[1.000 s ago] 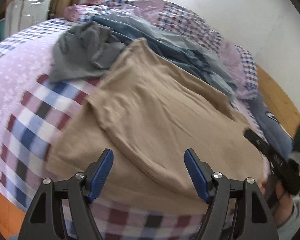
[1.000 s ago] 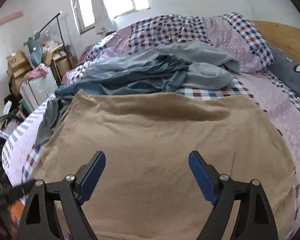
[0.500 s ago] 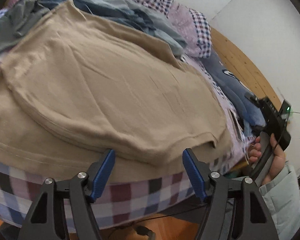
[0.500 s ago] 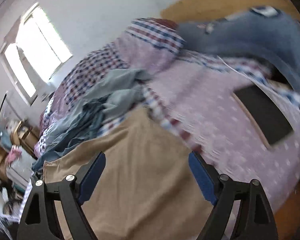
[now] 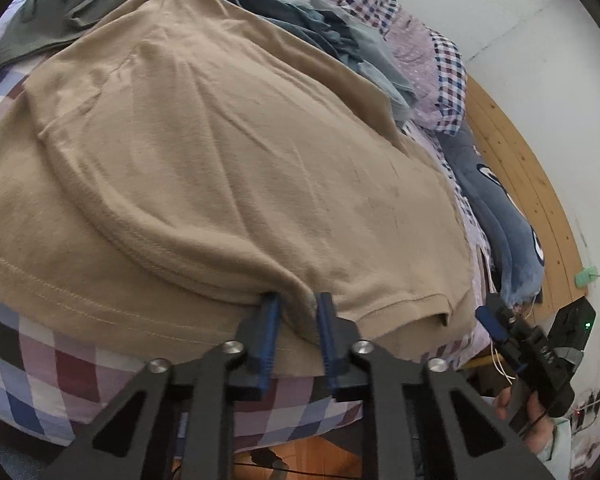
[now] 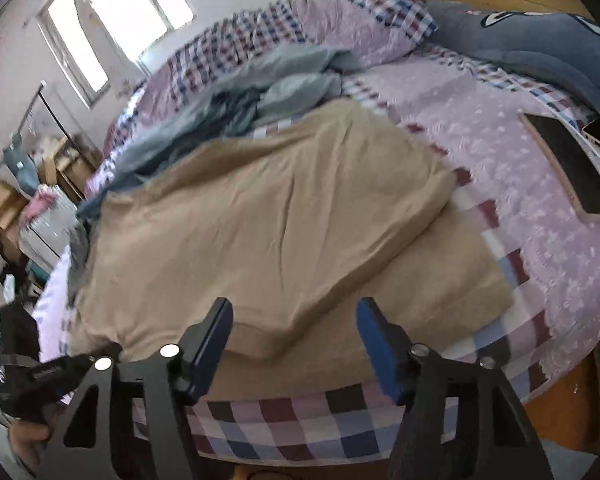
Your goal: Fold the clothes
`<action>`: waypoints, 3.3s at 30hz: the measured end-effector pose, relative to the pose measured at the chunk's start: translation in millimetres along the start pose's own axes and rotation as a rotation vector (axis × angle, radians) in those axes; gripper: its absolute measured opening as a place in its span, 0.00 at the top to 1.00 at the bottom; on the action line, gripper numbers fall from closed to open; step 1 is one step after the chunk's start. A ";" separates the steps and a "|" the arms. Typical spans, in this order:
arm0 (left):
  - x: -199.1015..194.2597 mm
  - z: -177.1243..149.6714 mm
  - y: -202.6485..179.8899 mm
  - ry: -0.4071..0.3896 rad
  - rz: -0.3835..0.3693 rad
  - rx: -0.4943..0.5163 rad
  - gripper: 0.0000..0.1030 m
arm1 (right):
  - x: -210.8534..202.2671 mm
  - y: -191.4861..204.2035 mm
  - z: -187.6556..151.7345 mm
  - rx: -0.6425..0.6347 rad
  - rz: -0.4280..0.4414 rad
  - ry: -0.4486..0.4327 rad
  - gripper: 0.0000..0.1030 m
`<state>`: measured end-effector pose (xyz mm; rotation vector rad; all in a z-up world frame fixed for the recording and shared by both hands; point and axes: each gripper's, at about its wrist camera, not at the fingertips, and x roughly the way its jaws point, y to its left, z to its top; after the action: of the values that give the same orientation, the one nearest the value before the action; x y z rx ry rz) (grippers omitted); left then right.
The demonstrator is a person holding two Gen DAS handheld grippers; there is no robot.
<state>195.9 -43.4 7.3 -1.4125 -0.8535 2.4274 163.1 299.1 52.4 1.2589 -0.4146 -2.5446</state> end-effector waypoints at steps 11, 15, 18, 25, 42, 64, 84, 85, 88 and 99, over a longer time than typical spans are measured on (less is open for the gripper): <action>-18.1 1.0 -5.3 -0.094 0.006 0.044 0.99 | 16.4 11.0 -5.1 -0.062 -0.004 0.069 0.95; -37.0 6.0 -0.8 -0.178 -0.019 0.011 1.00 | 17.7 20.4 -9.5 -0.108 0.031 0.101 1.00; -33.3 9.2 5.2 -0.162 -0.026 -0.020 1.00 | 29.3 25.9 -18.0 -0.149 0.002 0.157 1.00; -15.9 5.0 1.4 -0.083 0.016 -0.018 0.98 | 7.7 -9.5 0.0 -0.008 -0.036 0.040 0.76; -10.6 6.7 -2.4 -0.073 -0.025 -0.028 0.52 | 30.2 -67.1 63.3 -0.178 -0.265 0.097 0.58; -6.7 2.5 3.6 -0.044 0.010 0.002 0.52 | 8.3 -159.6 86.8 0.171 -0.510 -0.143 0.51; 1.1 6.8 6.0 -0.007 -0.131 -0.102 0.52 | 22.9 -4.8 11.9 -0.051 0.092 0.105 0.50; 1.8 6.9 6.2 -0.006 -0.145 -0.112 0.52 | 26.1 0.6 9.6 -0.062 0.091 0.109 0.50; 4.7 7.8 5.9 -0.003 -0.170 -0.128 0.52 | 35.8 15.5 3.3 -0.094 0.076 0.115 0.53; -41.6 10.9 -8.7 -0.225 -0.146 -0.053 0.90 | -1.5 53.7 -6.1 -0.188 0.128 0.022 0.88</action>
<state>207.4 -59.1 46.6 -1.0644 -1.0384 2.4982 175.1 249.3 69.8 1.1525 -0.2367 -2.3970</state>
